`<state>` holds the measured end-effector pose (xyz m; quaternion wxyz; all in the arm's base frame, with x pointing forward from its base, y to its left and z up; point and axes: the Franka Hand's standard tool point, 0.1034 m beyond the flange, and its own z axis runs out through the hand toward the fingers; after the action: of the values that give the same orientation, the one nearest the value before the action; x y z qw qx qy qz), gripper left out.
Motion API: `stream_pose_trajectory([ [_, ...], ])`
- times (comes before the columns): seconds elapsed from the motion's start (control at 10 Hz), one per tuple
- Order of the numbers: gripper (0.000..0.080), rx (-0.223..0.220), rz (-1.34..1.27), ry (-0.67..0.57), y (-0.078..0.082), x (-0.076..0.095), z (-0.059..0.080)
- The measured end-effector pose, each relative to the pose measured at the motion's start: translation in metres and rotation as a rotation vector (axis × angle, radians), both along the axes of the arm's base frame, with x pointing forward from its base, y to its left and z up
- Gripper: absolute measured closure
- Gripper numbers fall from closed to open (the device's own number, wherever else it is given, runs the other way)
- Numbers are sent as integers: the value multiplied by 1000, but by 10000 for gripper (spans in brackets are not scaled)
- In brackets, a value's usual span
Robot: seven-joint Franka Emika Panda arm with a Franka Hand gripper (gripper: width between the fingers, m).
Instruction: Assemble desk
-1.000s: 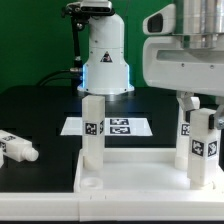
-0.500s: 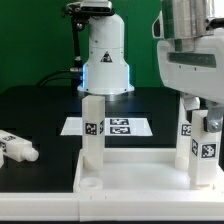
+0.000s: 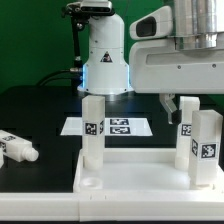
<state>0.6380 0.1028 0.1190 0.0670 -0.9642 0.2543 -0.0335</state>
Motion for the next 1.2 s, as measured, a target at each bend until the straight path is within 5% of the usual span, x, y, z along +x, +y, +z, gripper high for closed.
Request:
stream_pose_trajectory([
  [0.2, 150, -63, 353, -44, 5, 2, 1],
  [0.4, 150, -63, 357, -49, 5, 2, 1],
  [0.5, 286, -63, 357, -49, 5, 2, 1],
  [0.6, 286, -60, 341, -47, 5, 2, 0],
  [0.7, 470, -48, 233, -36, 5, 2, 0],
  [0.8, 514, -41, 152, -27, 4, 2, 0],
  [1.2, 514, 0, -511, 32, 7, -1, -1],
])
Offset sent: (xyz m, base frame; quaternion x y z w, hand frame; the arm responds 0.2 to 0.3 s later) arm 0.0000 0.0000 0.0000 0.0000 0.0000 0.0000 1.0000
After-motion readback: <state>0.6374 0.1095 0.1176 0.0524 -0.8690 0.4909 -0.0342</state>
